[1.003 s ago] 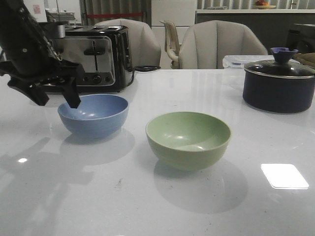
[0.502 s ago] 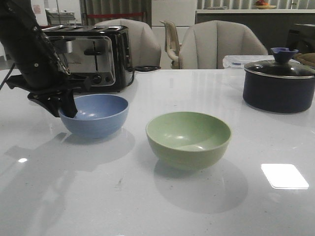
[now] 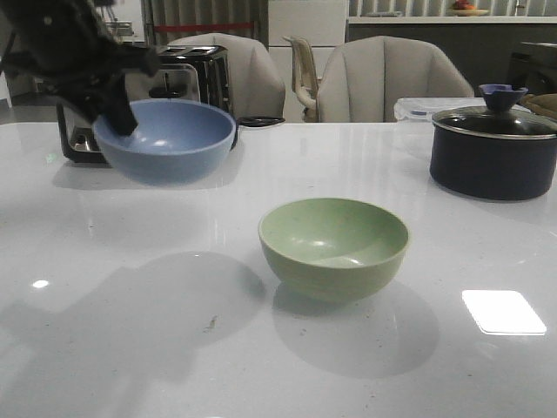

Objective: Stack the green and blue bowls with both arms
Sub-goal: 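Lift the blue bowl and carry it above the green bowl with the left gripper, then lower the blue bowl into the green bowl and open the left gripper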

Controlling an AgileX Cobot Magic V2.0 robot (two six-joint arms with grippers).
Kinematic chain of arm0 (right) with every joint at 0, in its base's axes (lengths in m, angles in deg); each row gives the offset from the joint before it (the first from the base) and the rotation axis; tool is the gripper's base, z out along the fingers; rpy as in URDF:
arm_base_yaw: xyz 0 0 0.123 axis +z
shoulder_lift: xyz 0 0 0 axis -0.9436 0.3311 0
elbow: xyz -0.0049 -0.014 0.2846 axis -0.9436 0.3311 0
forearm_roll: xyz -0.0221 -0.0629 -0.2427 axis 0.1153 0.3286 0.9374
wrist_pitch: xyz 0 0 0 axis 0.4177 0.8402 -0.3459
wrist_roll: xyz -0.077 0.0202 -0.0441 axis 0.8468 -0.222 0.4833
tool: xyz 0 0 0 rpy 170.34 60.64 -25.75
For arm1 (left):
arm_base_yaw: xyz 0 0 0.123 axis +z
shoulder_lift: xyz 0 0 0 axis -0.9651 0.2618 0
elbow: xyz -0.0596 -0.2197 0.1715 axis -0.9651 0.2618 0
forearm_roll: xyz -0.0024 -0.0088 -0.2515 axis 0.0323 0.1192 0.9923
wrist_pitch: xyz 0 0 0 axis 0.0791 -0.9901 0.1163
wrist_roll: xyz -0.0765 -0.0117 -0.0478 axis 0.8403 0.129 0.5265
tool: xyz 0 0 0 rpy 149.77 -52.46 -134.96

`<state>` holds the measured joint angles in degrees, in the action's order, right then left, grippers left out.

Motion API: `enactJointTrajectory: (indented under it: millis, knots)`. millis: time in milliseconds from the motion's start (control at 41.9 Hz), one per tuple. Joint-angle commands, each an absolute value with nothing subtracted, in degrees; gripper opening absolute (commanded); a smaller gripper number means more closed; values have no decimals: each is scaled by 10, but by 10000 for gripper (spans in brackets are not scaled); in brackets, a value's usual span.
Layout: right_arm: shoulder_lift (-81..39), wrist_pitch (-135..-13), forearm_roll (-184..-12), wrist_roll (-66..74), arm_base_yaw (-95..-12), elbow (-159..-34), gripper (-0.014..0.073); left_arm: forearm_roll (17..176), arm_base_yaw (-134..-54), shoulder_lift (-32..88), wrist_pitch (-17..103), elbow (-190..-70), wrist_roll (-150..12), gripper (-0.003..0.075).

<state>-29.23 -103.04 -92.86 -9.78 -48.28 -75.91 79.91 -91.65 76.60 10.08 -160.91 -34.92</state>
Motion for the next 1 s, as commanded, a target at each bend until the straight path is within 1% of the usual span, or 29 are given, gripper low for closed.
enactJointTrajectory:
  millis: [0,191,358,549,693,788,860,908,932,979]
  knots:
    - [-298,-1000,-930,-92,-482,-774,421,811,-948,705,119,-1629,-351,101]
    - [-298,-1000,-930,-92,-482,-774,421,811,-1028,703,125,-1630,-351,101]
    - [-298,-1000,-930,-92,-482,-774,421,813,-1082,731,150,-1632,-351,101]
    - [-298,-1000,-930,-92,-482,-774,421,834,-1110,776,163,-1648,-351,101]
    - [-298,-1000,-930,-92,-482,-774,421,839,-1114,808,174,-1663,-351,102]
    - [-298,-1000,-930,-92,-482,-774,421,842,-1114,821,172,-1668,-351,118]
    - [-298,-1000,-930,-92,-482,-774,421,846,-1114,828,171,-1668,-351,182]
    - [-298,-1000,-930,-92,-482,-774,421,847,-1114,830,167,-1668,-351,267]
    - [-298,-1000,-930,-92,-482,-774,421,850,-1114,830,166,-1668,-351,291]
    - [-298,-1000,-930,-92,-482,-774,421,851,-1114,830,164,-1668,-351,388]
